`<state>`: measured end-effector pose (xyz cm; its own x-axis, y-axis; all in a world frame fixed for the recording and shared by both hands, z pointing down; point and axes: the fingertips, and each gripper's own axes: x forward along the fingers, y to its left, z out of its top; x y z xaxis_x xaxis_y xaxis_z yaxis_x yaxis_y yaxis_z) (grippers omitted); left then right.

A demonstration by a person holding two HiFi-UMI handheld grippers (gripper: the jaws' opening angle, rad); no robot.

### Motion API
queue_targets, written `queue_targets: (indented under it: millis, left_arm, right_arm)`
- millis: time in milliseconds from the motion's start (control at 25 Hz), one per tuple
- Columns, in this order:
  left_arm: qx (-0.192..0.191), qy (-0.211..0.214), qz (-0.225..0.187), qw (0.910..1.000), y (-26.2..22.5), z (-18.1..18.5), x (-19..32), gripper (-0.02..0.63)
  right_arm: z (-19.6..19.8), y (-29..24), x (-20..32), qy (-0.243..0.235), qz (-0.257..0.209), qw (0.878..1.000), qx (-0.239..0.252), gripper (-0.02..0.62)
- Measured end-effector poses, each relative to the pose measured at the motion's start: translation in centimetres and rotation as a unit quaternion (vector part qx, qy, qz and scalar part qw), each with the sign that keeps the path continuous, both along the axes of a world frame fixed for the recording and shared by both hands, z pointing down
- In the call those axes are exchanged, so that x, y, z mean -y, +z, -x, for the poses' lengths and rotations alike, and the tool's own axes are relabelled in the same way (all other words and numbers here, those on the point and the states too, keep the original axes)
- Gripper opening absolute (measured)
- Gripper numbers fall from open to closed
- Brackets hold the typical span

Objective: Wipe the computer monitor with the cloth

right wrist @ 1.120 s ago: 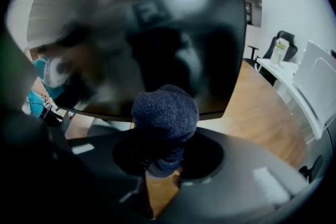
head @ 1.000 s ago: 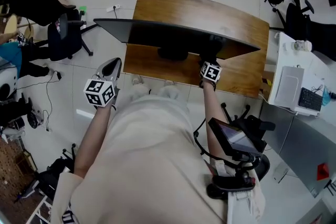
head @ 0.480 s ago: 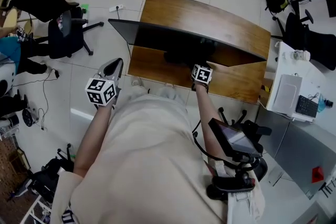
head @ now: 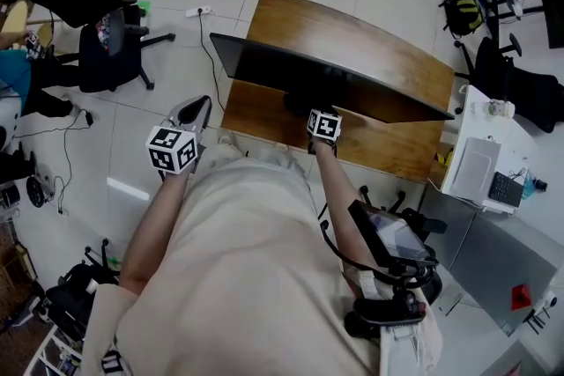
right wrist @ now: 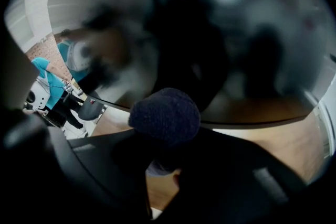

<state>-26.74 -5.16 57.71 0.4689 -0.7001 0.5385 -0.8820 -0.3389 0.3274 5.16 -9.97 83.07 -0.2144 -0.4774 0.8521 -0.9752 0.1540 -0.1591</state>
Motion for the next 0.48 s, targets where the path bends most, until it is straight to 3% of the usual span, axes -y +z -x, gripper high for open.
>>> queue_targets:
  millis: [480]
  left_arm:
    - [-0.001,0.012,0.007,0.9999,0.5,5.1,-0.4,-0.02]
  right_arm:
    - [6.3,0.3,0.6,0.016,-0.008,1.0,-0.003,0.106]
